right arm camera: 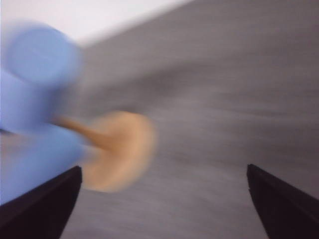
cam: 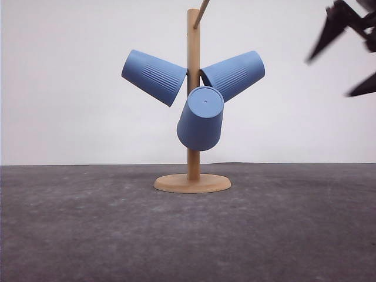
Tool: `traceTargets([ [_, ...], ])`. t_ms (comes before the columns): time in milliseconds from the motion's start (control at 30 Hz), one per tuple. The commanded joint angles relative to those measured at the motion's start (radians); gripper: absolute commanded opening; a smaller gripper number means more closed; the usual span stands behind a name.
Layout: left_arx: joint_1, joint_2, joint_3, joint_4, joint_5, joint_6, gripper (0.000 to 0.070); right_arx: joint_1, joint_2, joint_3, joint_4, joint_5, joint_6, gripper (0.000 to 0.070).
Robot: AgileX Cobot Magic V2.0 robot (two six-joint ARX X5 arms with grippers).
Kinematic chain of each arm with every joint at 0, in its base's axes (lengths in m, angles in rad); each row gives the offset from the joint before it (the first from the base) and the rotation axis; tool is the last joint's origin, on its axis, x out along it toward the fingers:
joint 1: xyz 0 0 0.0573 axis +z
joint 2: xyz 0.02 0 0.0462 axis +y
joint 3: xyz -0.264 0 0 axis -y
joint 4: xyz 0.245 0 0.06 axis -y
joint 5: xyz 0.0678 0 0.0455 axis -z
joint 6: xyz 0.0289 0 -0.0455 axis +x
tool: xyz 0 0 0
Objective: Place three cups
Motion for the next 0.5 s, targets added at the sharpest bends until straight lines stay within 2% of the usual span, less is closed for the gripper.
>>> traceTargets([
  [0,0.001,0.011,0.024,0.005,-0.005,-0.002,0.0336,0.025,-0.043,0.024,-0.052,0.247,-0.237,0.0567],
  [67,0.008,0.011,0.024,-0.012,-0.005,-0.002,0.0207,0.040,-0.103,0.024,-0.073,0.308,-0.268,0.0447],
  [133,0.011,0.011,0.024,-0.042,-0.005,0.000,0.0017,0.051,-0.168,0.024,-0.079,0.312,-0.277,0.0199],
  [167,0.011,0.011,0.024,-0.056,-0.005,0.001,0.0000,0.057,-0.198,0.024,-0.079,0.309,-0.276,0.0075],
  [200,0.011,0.011,0.024,-0.071,-0.005,0.001,0.0003,0.063,-0.232,0.024,-0.082,0.309,-0.276,0.0000],
  [333,0.011,0.008,0.018,-0.091,-0.005,-0.008,0.0003,0.084,-0.339,0.024,-0.132,0.319,-0.264,0.0000],
  [467,0.011,-0.028,-0.025,-0.093,-0.006,-0.021,0.0003,0.121,-0.441,0.024,-0.243,0.378,-0.267,0.0000],
])
